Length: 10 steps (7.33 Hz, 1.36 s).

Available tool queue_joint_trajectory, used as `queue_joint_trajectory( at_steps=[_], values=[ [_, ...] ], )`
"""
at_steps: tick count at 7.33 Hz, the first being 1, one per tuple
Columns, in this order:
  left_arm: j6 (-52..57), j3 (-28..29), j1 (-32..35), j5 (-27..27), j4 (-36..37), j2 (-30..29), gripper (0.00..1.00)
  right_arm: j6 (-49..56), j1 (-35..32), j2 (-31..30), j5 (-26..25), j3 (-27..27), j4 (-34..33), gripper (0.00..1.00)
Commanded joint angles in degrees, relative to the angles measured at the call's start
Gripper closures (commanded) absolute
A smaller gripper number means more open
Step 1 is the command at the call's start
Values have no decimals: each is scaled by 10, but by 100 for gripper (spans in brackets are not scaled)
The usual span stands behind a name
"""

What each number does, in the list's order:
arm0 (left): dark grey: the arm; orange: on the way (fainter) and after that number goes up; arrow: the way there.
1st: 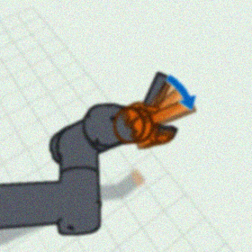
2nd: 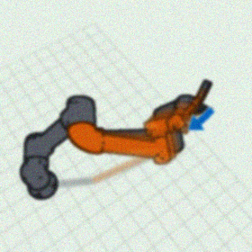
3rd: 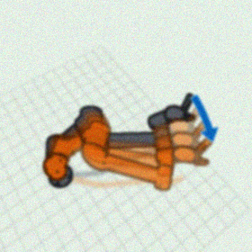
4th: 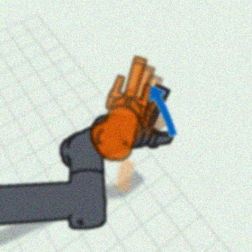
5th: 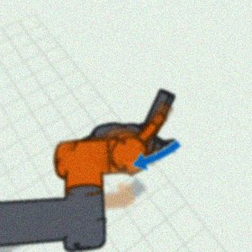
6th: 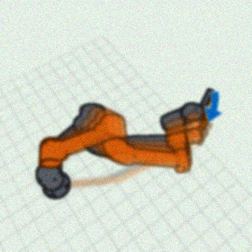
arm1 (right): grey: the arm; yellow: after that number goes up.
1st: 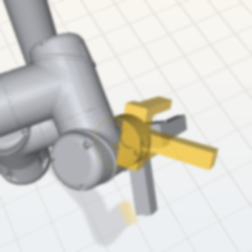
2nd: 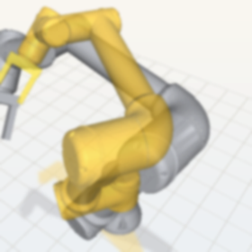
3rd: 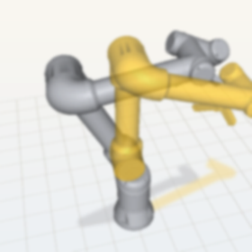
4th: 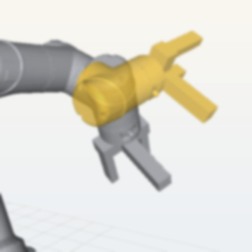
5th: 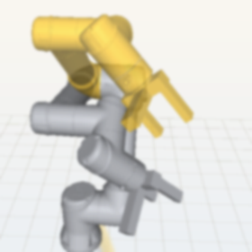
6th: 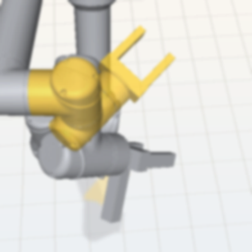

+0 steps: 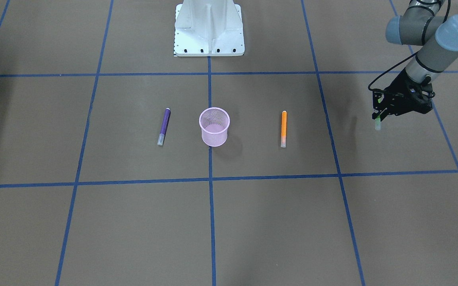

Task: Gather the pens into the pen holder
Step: 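Lift the green marker upright with the left gripper, away from robot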

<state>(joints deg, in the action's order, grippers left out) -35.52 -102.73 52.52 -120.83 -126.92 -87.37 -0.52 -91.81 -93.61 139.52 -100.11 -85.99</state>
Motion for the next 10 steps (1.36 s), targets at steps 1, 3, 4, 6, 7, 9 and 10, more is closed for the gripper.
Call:
queue_joint_trajectory(
  at_steps=[1,3,4,6,7,9,10],
  values=[
    [-15,-3,28,4,56,-94,100,2,20,4,-9,80,43,1],
    [-115,-6,29,57,58,-182,100,0,39,6,-43,161,140,1],
    [-159,-7,27,68,58,-223,100,-2,44,14,-43,197,168,1],
    [-183,-5,26,89,58,-294,100,-2,78,22,-50,217,173,1],
    [-183,-1,25,90,59,-314,100,-1,86,29,-51,231,174,1],
    [-181,15,15,116,58,-348,100,6,94,47,-95,252,174,2],
    [-181,17,7,124,58,-356,100,7,95,47,-98,258,190,2]
  ],
)
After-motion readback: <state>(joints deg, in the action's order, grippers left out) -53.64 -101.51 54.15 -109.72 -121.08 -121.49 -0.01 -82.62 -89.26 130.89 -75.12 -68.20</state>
